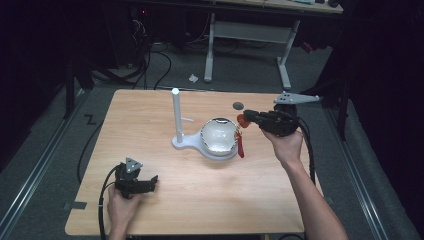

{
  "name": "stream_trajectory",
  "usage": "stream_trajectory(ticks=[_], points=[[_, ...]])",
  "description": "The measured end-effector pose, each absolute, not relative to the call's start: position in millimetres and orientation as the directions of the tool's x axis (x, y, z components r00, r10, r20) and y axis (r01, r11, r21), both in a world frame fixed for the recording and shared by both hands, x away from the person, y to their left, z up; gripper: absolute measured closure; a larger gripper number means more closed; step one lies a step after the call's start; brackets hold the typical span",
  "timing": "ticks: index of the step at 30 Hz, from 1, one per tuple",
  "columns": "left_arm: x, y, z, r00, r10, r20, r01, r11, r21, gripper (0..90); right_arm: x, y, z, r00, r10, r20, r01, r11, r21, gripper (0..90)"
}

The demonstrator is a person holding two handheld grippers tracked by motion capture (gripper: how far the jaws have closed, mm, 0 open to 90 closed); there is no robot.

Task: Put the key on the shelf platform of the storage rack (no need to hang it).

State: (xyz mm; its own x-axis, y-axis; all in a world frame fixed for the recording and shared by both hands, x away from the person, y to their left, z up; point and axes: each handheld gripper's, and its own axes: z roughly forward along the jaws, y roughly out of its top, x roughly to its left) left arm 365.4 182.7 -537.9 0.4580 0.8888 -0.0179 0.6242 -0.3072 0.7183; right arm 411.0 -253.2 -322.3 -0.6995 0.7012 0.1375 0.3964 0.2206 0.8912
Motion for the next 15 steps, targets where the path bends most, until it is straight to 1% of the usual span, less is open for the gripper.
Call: stream_trajectory(ticks=[9,15], points=[[365,183,-538,0.456,0.890,-0.017,0.623,-0.306,0.719,9.1,428,-237,-318,-0.697,0.702,0.144,0.399,0.214,0.891,86.3],[365,183,-538,0.456,0.890,-0.017,0.624,-0.306,0.719,9.0,441,-224,-328,-0.692,0.704,0.158,0.423,0.219,0.879,86.3]])
